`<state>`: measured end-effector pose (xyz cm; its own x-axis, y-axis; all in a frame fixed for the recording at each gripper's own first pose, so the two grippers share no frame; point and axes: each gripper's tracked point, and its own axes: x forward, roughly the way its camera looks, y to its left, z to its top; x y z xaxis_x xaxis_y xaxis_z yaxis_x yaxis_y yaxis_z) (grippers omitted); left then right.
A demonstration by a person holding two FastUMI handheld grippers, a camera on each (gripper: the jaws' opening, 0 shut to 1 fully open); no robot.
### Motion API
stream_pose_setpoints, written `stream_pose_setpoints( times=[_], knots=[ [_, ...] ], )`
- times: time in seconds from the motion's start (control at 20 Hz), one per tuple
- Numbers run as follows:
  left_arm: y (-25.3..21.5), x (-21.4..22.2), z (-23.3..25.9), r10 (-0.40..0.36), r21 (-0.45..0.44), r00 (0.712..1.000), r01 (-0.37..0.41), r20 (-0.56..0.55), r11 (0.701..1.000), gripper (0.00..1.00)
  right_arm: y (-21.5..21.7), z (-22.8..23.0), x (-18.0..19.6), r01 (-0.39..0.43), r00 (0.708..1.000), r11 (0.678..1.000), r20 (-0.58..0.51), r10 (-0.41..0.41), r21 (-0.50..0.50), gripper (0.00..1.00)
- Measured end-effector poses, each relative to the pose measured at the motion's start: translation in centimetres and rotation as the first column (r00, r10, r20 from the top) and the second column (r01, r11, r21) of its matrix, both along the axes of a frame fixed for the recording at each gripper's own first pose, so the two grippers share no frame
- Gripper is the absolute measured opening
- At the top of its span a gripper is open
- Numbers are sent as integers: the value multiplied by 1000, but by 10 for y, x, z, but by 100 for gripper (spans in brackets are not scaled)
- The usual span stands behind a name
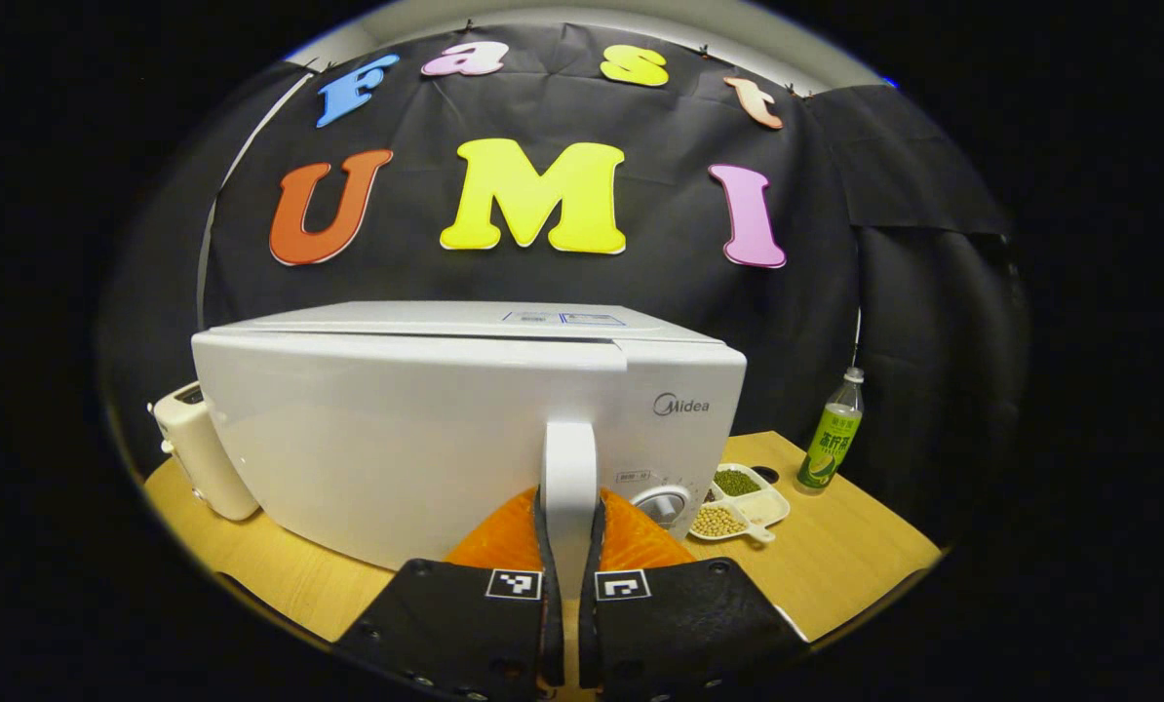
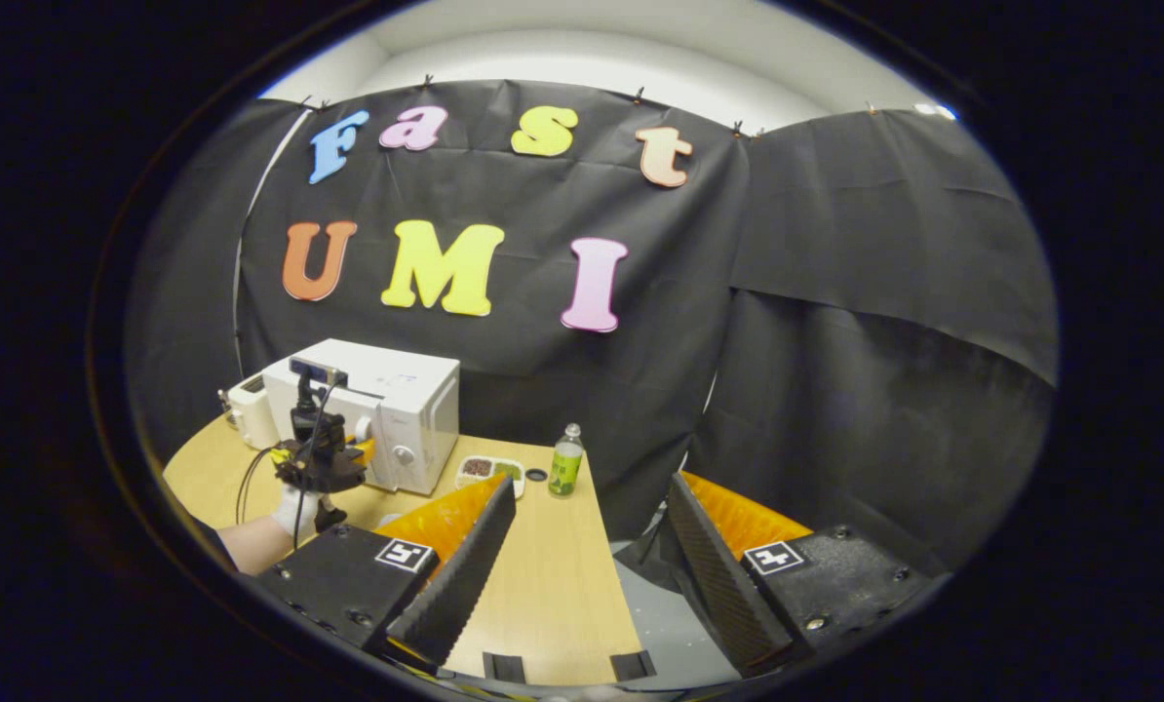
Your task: Open the microwave oven with the left hand, put the food in, and close the microwave oven.
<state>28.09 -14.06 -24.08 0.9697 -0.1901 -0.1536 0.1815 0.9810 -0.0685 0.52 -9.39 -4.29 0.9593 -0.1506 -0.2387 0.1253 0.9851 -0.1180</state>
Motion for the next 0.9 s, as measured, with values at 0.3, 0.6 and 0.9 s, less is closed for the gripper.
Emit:
stream_pose_setpoints(
  times=[0.3, 0.6, 0.9],
  knots=[
    [27, -68, -5, -62, 8, 998, 62, 26, 998, 6, 43, 2, 8, -93, 996, 996, 12, 93, 6, 100],
    [78, -132, -12, -54, 32, 998, 54, -14, 998, 6, 106, -5, 12, -223, 975, 973, 5, 223, 55, 100],
    [145, -184, -19, 33, 52, 998, -30, -60, 998, 6, 175, -8, 3, -364, 931, 929, 7, 364, 67, 97]
  ],
)
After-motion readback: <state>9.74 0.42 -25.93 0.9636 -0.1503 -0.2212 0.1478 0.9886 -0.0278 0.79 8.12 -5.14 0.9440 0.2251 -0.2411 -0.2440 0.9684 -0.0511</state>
